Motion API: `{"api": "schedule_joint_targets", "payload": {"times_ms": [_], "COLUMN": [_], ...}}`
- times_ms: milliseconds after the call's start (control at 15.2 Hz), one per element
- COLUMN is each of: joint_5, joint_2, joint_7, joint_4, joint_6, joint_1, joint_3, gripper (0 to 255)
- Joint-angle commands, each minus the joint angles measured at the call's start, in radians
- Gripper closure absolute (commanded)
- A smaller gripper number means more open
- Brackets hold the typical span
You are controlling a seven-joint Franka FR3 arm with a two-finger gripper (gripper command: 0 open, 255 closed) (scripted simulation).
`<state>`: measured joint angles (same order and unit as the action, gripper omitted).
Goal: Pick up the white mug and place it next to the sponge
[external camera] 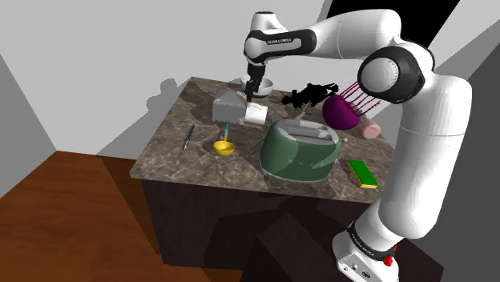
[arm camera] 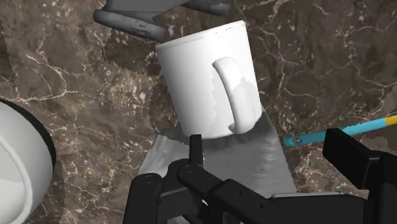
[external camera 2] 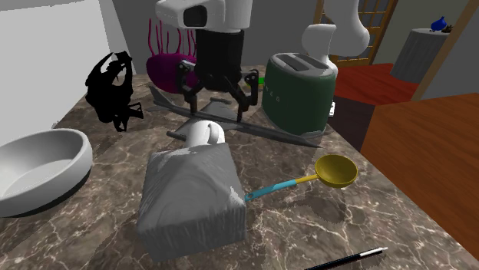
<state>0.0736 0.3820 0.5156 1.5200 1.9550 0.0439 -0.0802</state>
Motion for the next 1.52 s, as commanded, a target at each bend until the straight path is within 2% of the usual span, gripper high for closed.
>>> {"api": "schedule_joint_targets", "payload": {"times_ms": [0, 396, 924, 990, 1452], "joint_5": [-0.001, -0.001, -0.001, -0.001, -0.001], "joint_2": [0.034, 0.060, 0.060, 0.060, 0.060], "joint_7": [0.007, 0.007, 0.007, 0.007, 0.006], "joint_4": [-0.030, 0.019, 0.019, 0.019, 0.019], "joint_6": [0.005, 0.080, 0.080, 0.080, 0.080], "joint_1": [-0.001, -0.006, -0.006, -0.006, -0.005], "joint_3": [0.002, 0.001, 0.001, 0.001, 0.001], "gripper": [0, 0, 0, 255, 255]}}
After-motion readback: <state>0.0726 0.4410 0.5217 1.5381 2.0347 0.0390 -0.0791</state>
